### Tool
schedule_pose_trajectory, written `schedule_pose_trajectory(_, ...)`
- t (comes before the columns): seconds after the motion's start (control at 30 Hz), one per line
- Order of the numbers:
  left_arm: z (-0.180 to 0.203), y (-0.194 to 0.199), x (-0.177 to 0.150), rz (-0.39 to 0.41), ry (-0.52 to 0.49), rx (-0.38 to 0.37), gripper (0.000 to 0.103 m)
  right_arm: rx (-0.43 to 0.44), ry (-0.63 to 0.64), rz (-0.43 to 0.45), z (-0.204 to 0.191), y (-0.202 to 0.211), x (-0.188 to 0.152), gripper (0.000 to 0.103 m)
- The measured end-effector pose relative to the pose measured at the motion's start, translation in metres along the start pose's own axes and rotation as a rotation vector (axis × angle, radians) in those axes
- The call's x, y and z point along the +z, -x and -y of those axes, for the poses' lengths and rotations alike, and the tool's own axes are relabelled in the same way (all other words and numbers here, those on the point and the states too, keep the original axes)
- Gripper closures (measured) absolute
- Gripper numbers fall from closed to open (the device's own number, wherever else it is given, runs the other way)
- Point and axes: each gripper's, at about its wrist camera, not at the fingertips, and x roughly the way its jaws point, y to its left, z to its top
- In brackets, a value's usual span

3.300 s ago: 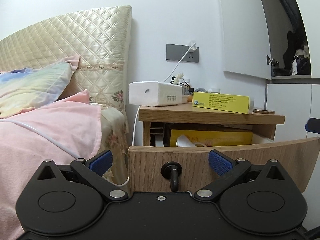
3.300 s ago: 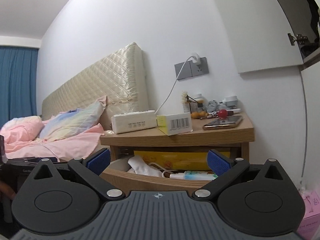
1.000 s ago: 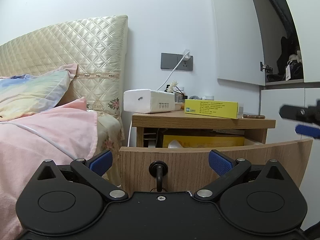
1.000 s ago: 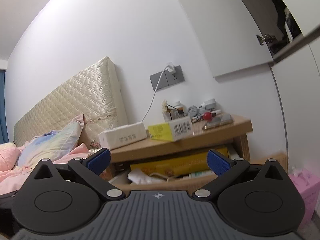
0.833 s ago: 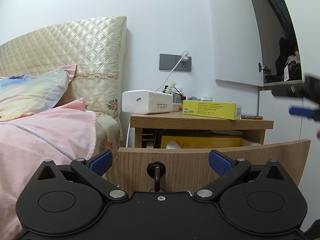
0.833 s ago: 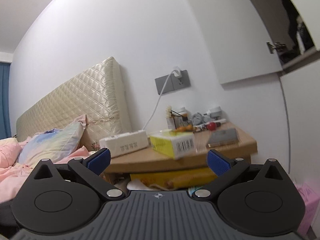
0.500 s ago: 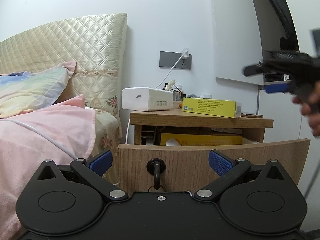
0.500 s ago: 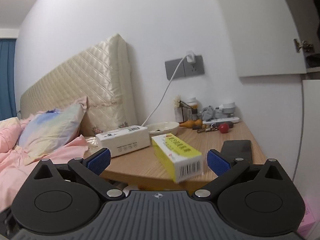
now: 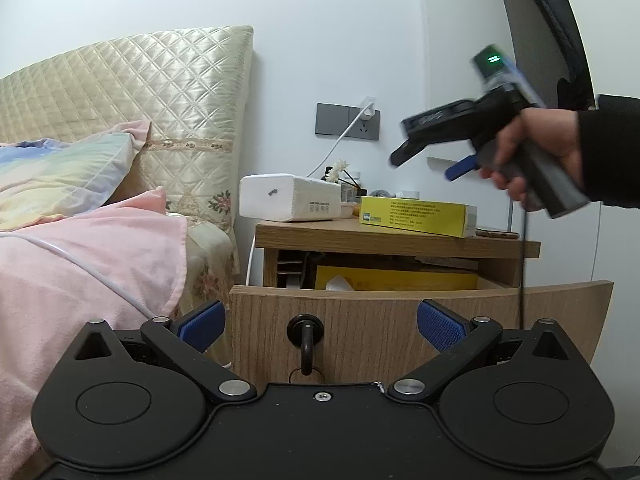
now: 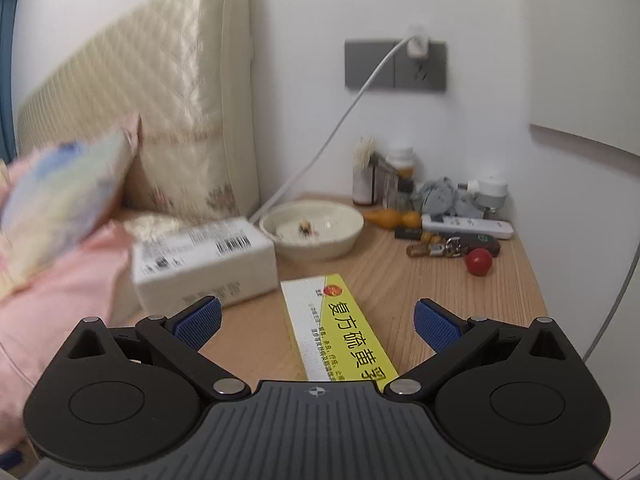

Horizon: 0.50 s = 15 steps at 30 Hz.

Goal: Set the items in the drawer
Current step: 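Close the right tool fingers on the yellow medicine box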

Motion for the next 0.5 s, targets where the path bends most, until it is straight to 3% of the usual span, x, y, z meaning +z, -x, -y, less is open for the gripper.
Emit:
schedule_pose_trajectory(0.2,-0.001,0.001,-0.001,-0.004,0.015,-0.007,0.001,-0.037,0.056,-0.056,-0.009,-0.028,0.005,0.005)
schedule_pose_trajectory(0.37,-0.002,0.002,0.000,-0.004,0.028,-0.023,0.001,-0.078,0.097,-0.119,-0.010,-0.043,0.003,0.021)
schedule_pose_trajectory(0.5,-0.001,0.004,0.001,-0.002,0.032,-0.049,0.001,-0.087,0.101,-0.141,-0.006,-0.044,-0.001,0.025)
